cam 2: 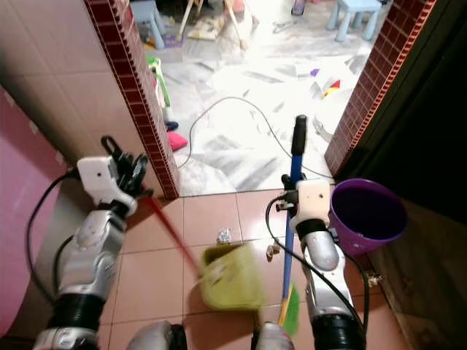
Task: Sweep floor
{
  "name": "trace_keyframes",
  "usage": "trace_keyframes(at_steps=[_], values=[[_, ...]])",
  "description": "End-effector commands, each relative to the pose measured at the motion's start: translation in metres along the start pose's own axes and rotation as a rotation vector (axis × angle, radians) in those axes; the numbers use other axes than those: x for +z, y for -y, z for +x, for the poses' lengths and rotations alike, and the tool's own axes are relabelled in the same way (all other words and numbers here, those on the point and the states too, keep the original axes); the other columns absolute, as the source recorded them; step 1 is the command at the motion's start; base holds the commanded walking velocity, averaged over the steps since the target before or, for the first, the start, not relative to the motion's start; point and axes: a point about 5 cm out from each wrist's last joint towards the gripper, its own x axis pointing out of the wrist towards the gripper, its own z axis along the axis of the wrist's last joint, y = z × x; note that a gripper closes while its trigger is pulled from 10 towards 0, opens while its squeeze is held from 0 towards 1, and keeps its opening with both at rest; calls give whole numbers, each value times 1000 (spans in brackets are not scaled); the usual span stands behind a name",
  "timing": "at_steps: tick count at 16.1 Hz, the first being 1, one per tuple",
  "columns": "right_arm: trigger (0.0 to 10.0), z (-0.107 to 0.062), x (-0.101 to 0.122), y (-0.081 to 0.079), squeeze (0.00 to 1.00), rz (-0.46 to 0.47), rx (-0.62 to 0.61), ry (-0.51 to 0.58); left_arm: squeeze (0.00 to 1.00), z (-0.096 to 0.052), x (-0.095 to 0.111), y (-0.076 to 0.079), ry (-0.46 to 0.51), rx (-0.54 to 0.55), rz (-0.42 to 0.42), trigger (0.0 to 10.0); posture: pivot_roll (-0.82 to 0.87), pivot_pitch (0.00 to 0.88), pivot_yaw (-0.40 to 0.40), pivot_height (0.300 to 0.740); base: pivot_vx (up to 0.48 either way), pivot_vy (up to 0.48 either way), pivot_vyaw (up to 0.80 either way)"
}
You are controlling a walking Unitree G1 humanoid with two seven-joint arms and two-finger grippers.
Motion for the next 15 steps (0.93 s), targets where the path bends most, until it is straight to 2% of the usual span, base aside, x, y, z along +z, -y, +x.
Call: trace_keyframes(at_steps=[1,3,4,6,7,9,11,12,13,14,15], values=[[10000,4,19,-5,0,60,-11,76,0,2,20,2,53,-28,6,10000,-127,0,94,740,0,0,0],[10000,3,31,-26,0,74,190,145,0,4,26,-2,49,-63,13,10000,-149,0,121,740,0,0,0],[10000,2,32,-29,0,63,226,153,0,5,27,-2,57,-74,-13,10000,-150,0,124,740,0,0,0],[10000,-20,20,-42,0,123,394,31,0,7,32,0,32,-65,-152,10000,-166,0,120,740,0,0,0],[10000,-31,15,-43,0,157,438,1,0,6,34,-3,21,-44,-170,10000,-164,0,99,740,0,0,0],[10000,-39,10,-41,0,153,441,-14,0,2,32,-9,-23,-43,-140,10000,-151,0,83,740,0,0,0],[10000,-41,3,-37,0,175,372,-56,0,-4,25,-13,-94,-50,-154,10000,-133,0,83,740,0,0,0],[10000,-43,2,-37,0,171,384,-66,0,-7,23,-12,-122,-55,-186,10000,-135,0,92,740,0,0,0],[10000,-45,4,-37,0,166,403,-72,0,-9,24,-9,-134,-72,-216,10000,-140,0,100,740,0,0,0],[10000,-42,9,-39,0,137,450,-45,0,-12,26,1,-107,-114,-224,10000,-147,0,107,740,0,0,0],[10000,-34,17,-42,0,123,462,-1,0,-15,28,11,-75,-141,-229,10000,-152,0,105,740,0,0,0]])
